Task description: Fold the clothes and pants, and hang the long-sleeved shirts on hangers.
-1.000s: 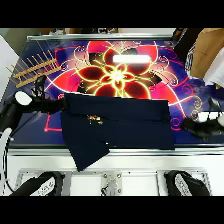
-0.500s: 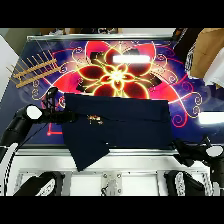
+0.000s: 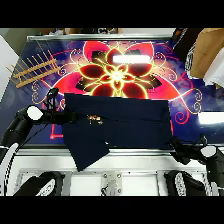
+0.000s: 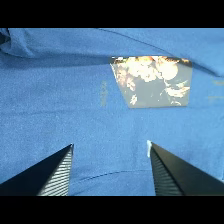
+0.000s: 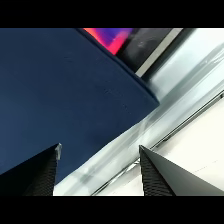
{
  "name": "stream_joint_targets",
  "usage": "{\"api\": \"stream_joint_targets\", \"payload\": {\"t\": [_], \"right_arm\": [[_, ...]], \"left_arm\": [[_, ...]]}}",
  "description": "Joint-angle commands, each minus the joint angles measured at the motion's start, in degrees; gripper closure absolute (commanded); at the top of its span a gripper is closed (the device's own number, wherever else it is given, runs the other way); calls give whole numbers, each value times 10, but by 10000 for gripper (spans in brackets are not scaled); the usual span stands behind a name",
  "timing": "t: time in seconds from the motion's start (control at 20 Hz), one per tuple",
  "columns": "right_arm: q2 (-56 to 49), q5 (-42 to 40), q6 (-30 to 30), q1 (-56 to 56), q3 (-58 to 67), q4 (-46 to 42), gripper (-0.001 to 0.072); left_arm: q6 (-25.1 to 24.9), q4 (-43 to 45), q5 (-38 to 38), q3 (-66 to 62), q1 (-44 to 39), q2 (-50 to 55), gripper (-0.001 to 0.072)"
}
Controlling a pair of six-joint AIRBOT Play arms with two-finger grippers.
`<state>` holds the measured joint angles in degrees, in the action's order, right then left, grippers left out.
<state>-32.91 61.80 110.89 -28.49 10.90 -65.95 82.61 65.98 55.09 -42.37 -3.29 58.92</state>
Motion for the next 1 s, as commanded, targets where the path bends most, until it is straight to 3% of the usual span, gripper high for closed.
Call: {"api": "stream_joint_targets", "payload": {"t": [0.0,0.6,0.65,0.75,0.8,0.95], "right_arm": [[-20,-25,4,5,-1,-6,190],[-89,-140,19,99,-1,-2,206],[-89,-147,19,103,-1,-2,262],[-87,-150,18,104,0,-2,645],[-84,-150,19,104,0,-2,698],[-67,-148,16,104,0,3,698]], "left_arm": [[0,0,5,0,0,0,220],[3,0,10,0,0,0,220],[3,0,11,0,0,0,220],[5,0,20,0,3,-1,220],[9,1,34,0,13,-1,220],[27,13,115,9,82,-5,219]]}}
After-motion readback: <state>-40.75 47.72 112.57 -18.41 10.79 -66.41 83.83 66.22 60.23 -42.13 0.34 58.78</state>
